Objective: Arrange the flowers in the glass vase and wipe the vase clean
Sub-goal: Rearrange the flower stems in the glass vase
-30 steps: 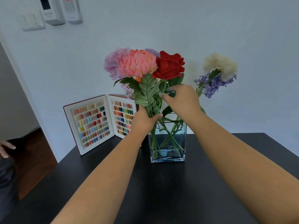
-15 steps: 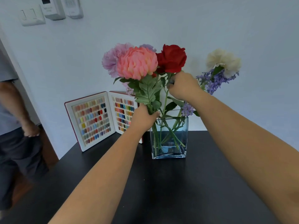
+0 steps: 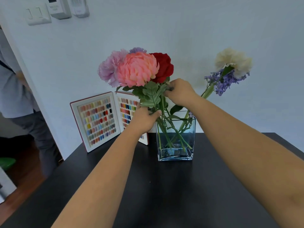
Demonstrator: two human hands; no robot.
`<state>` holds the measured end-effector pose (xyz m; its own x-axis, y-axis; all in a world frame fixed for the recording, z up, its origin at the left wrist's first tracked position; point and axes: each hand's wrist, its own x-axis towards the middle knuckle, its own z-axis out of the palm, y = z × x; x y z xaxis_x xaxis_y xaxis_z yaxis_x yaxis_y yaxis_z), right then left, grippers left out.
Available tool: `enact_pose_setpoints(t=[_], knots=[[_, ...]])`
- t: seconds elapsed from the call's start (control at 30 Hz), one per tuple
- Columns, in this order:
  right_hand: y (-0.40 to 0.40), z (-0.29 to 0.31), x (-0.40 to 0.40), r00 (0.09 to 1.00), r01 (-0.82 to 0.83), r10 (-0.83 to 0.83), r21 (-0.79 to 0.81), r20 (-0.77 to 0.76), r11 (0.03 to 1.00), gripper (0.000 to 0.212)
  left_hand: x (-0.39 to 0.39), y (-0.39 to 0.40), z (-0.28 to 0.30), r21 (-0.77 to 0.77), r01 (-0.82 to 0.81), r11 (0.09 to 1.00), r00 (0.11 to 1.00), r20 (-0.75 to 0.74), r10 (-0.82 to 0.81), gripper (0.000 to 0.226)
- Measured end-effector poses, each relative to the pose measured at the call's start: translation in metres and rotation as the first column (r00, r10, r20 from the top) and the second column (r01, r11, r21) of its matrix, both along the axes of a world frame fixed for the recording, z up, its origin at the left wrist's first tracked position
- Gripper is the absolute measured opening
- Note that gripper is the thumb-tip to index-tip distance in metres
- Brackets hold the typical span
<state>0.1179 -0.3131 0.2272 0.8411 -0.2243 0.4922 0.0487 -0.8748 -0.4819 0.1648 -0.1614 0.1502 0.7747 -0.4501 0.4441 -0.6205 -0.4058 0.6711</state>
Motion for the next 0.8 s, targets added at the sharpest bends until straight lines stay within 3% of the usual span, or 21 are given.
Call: enact_pose_setpoints(t=[0.17, 0.3, 0.4, 0.53, 0.67, 0.73, 0.8], knots=[[0.006, -0.017, 0.005, 0.992, -0.087, 0.051, 0.352, 0.112, 0.932, 0.023, -0.013, -0.013, -0.024, -0.224, -0.164, 0.961, 0.986, -0.013, 0.165, 0.028], [0.013, -0.024, 0.011, 0.992, -0.089, 0.046, 0.4, 0.115, 0.912, 0.027, -0.012, -0.025, -0.031, -0.405, -0.261, 0.876, 0.964, -0.062, 0.259, 0.033], [0.018, -0.028, 0.015, 0.989, -0.108, 0.046, 0.463, 0.144, 0.88, 0.018, -0.013, -0.035, -0.031, -0.407, -0.307, 0.86, 0.95, -0.076, 0.303, 0.028], [0.024, -0.031, 0.018, 0.992, -0.101, 0.055, 0.459, 0.112, 0.883, 0.017, -0.013, -0.044, -0.03, -0.331, -0.247, 0.911, 0.968, -0.043, 0.246, 0.032], [0.018, -0.025, 0.012, 0.987, -0.159, 0.146, 0.447, 0.065, 0.88, 0.022, -0.008, -0.036, -0.028, -0.353, -0.301, 0.886, 0.951, -0.04, 0.307, 0.043], [0.008, -0.019, 0.011, 0.992, -0.126, 0.116, 0.43, 0.05, 0.894, 0.022, -0.002, -0.033, -0.027, -0.308, -0.324, 0.894, 0.946, -0.084, 0.314, 0.04], [-0.004, -0.013, 0.014, 0.999, -0.024, 0.03, 0.307, -0.013, 0.951, 0.017, 0.002, -0.031, -0.027, -0.3, -0.33, 0.895, 0.944, -0.093, 0.317, 0.039]])
